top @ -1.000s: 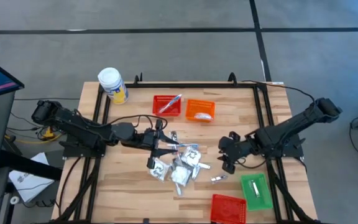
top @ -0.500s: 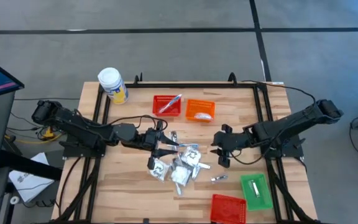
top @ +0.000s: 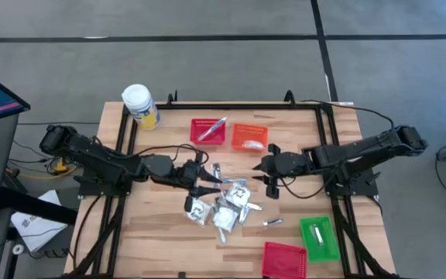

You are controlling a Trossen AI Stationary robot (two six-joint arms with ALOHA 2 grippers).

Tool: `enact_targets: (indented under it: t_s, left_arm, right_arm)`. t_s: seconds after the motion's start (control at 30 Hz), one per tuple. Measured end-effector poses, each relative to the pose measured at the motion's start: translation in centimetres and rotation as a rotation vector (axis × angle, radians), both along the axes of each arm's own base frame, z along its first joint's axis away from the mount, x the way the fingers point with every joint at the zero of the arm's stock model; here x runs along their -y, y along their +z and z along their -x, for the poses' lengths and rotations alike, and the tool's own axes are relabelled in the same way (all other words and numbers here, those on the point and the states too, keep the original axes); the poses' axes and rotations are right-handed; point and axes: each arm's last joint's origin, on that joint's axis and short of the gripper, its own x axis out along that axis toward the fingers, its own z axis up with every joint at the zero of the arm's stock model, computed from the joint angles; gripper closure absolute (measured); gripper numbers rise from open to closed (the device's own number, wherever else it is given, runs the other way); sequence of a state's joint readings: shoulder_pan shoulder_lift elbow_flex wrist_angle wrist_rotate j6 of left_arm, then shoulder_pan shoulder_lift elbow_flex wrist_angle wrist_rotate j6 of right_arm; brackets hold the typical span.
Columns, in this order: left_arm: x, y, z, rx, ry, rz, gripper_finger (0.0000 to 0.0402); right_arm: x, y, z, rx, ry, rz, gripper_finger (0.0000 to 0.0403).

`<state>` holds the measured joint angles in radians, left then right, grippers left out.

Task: Pick & Place Travel size toiletries
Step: Put the black hair comb into the bottom red bin

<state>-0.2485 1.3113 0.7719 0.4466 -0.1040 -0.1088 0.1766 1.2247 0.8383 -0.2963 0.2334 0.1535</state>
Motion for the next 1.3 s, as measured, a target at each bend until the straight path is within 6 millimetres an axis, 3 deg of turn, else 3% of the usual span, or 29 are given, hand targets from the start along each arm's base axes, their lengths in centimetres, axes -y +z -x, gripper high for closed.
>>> enact_targets:
  t_s: [0.37,0.73,0.9,1.1,1.3]
  left_arm:
    - [-0.3,-0.8,0.0,-0.086,0.010,-0.011,0.0285]
    - [-2.0,-2.1,0.0,-0.232,0.092,0.072,0.0285]
    - [-3.8,-4.3,0.0,-0.418,0.191,0.145,0.0285]
    - [-5.8,-8.5,-1.9,-0.583,0.207,0.226,0.0286]
    - [-8.8,-10.6,-2.4,-0.633,0.370,0.193,0.0308]
  right_arm:
    - [1.3,-0.7,-0.8,-0.020,-0.046,0.015,0.0280]
    - [1.0,-5.3,-3.9,-0.129,-0.034,0.045,0.0280]
    - [1.2,-5.9,-4.5,-0.121,-0.033,0.054,0.0282]
    - [1.2,-5.2,-5.0,-0.037,-0.025,0.058,0.0282]
    - [1.1,-4.9,-5.2,-0.009,-0.014,0.065,0.0282]
